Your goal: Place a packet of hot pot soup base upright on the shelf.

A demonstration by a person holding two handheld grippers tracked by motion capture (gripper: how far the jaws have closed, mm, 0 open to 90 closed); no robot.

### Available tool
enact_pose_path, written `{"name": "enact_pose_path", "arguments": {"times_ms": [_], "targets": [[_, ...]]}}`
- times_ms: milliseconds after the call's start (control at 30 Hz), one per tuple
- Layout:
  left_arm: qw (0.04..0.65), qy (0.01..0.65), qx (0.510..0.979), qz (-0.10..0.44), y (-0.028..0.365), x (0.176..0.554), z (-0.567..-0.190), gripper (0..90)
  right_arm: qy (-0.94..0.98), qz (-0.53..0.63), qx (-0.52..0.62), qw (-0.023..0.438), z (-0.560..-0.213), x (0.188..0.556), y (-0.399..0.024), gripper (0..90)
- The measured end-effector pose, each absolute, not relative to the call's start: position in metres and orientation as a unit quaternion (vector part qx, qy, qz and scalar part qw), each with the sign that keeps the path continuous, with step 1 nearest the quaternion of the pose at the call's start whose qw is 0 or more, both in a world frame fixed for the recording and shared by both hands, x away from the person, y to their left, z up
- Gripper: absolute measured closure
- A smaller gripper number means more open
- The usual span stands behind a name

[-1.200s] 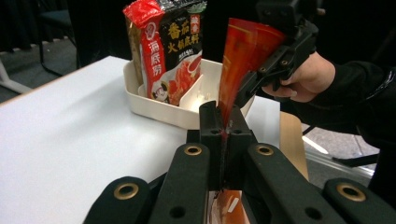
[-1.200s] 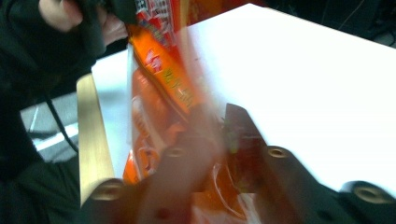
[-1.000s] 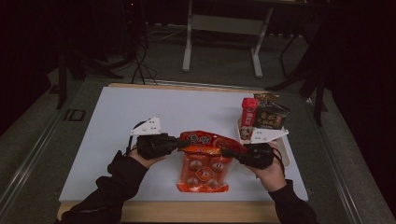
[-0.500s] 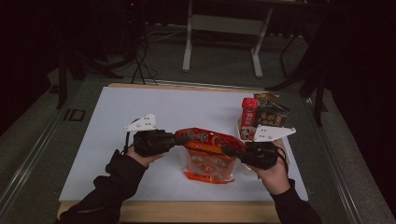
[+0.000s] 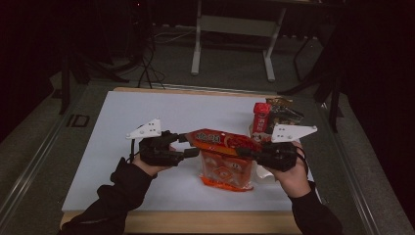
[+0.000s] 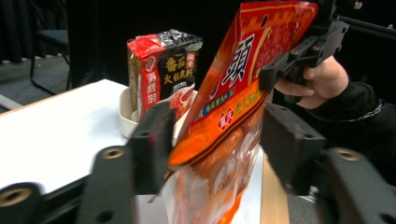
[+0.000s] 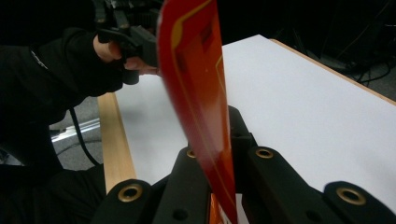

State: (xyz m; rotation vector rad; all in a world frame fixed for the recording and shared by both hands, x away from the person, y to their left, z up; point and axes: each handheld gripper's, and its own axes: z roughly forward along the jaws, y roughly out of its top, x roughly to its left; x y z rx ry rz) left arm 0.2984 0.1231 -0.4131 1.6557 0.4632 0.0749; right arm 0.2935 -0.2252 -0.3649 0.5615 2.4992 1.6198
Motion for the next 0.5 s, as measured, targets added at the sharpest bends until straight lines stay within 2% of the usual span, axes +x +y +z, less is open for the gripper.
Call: {"name": "enact_pose_path", "arguments": {"times_ms": [133,500], "targets": [[0.642,0.211,0.736,0.038,0.123,0.296,-0.415,16.2,0.819,0.539,0.188,0.059,-0.358,0.295,-0.229,90.0],[0.618,0.224,0.751,0.059,0.120,0.291,-0.433,11.3,0.798,0.565,0.191,0.087,-0.332,0.295,-0.248,90.0]]}}
